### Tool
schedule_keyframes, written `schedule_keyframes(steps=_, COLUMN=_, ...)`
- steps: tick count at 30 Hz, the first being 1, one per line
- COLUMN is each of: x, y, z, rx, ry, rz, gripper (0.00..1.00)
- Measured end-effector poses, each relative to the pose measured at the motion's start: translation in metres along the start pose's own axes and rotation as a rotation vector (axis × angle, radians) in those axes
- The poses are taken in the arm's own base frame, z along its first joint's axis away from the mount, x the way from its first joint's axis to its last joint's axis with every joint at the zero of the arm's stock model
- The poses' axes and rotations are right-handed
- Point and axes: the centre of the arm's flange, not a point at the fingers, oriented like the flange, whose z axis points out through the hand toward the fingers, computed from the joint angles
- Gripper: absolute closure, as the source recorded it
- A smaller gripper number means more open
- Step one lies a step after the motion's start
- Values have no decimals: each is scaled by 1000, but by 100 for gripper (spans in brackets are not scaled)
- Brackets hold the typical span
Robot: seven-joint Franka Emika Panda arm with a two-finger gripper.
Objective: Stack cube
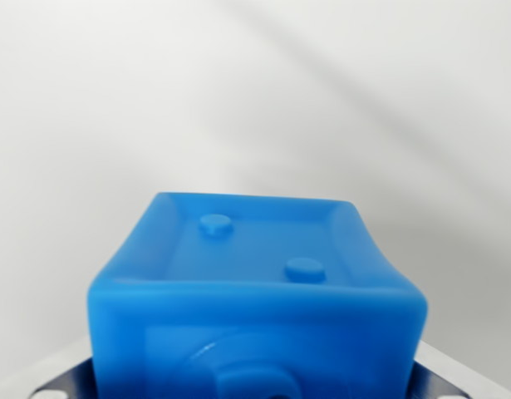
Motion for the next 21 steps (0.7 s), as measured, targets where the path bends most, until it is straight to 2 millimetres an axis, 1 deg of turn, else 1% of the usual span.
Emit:
schedule_keyframes(steps=15, x=0, y=-1, z=-45, rx=3, ry=6, rz=5, gripper=100)
schedule_keyframes(steps=18, x=2, y=-3, z=-46, rx=2, ry=6, rz=20, gripper=100)
schedule_keyframes(steps=21, x=6, y=-8, z=-42, rx=-2, ry=-2, rz=34, gripper=100)
